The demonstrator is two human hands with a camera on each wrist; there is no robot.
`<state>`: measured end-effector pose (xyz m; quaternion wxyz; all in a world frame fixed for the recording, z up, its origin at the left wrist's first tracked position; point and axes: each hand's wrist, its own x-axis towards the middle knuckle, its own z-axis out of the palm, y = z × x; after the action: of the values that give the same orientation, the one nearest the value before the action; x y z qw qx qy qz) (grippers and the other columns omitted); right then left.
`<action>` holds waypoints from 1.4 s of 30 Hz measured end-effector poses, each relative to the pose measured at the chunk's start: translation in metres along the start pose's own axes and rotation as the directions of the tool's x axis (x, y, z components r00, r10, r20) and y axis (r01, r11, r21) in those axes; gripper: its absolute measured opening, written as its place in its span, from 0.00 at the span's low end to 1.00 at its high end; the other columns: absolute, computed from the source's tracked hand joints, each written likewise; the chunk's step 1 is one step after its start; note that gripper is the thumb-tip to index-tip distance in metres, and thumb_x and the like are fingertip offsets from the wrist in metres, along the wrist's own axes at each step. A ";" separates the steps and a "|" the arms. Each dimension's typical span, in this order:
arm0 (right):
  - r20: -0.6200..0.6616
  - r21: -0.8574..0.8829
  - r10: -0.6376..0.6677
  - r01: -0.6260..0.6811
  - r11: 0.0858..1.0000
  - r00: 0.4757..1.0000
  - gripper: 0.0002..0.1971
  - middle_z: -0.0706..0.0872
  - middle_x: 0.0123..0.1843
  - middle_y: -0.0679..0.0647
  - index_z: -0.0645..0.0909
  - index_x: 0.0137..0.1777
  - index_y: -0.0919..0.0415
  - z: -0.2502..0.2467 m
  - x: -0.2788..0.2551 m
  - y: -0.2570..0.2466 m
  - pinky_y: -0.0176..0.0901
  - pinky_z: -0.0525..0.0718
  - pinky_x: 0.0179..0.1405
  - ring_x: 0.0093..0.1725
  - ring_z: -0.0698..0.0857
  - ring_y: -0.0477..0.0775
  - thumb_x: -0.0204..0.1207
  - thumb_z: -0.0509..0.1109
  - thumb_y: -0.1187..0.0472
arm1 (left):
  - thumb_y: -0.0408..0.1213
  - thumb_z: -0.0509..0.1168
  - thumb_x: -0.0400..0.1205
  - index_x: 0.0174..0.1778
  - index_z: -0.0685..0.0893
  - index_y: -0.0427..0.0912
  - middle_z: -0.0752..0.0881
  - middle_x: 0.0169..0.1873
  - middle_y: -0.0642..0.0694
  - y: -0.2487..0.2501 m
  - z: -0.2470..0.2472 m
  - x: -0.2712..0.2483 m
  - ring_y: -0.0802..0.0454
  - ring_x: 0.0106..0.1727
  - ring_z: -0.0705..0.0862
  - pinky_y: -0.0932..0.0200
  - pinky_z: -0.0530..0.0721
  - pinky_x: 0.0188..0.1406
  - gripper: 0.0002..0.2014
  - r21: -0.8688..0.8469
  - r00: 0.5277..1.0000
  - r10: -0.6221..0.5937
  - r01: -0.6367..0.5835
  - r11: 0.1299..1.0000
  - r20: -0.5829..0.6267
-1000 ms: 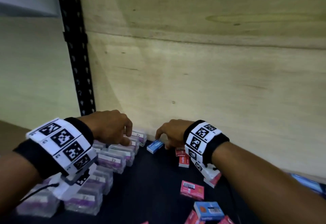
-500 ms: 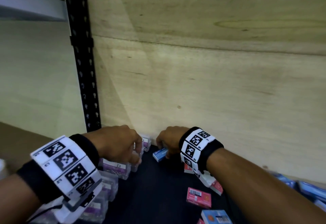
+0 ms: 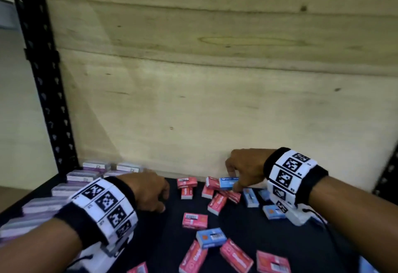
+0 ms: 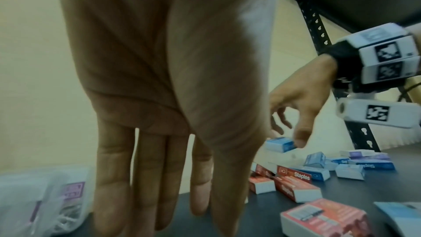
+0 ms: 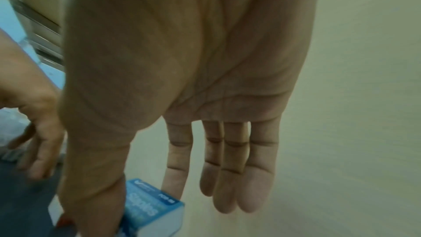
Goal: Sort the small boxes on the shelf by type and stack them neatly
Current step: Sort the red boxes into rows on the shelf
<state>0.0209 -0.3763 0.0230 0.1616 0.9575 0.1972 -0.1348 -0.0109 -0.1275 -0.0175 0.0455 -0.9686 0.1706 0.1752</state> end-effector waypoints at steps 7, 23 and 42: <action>0.092 0.082 0.220 -0.227 0.970 0.971 0.24 0.80 0.64 0.56 0.81 0.63 0.59 0.049 -0.075 0.057 0.45 0.79 0.43 0.53 0.83 0.57 0.74 0.76 0.44 | 0.50 0.68 0.81 0.69 0.78 0.52 0.83 0.64 0.51 0.005 0.005 0.008 0.50 0.63 0.82 0.58 0.79 0.62 0.20 0.061 1.000 -0.025 0.026 0.998 -0.016; 0.193 0.126 0.335 -0.362 0.924 0.922 0.22 0.86 0.59 0.54 0.83 0.60 0.57 0.100 -0.106 0.071 0.48 0.81 0.53 0.54 0.84 0.56 0.72 0.76 0.43 | 0.59 0.65 0.81 0.71 0.74 0.59 0.79 0.69 0.50 0.016 0.013 0.011 0.49 0.67 0.79 0.56 0.76 0.66 0.23 0.066 0.993 -0.099 0.104 0.992 -0.065; -0.041 0.158 0.040 -0.034 0.987 0.998 0.23 0.81 0.69 0.53 0.75 0.72 0.53 0.026 -0.015 -0.006 0.48 0.79 0.59 0.64 0.81 0.57 0.81 0.69 0.46 | 0.53 0.66 0.82 0.63 0.80 0.47 0.83 0.61 0.48 0.016 -0.006 0.021 0.48 0.60 0.82 0.54 0.81 0.59 0.18 -0.025 0.987 -0.146 0.144 0.989 -0.066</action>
<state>-0.0003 -0.3859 0.0027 0.0837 0.9735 0.1716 -0.1260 0.0036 -0.1499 -0.0195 0.0427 -0.9842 0.0994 0.1403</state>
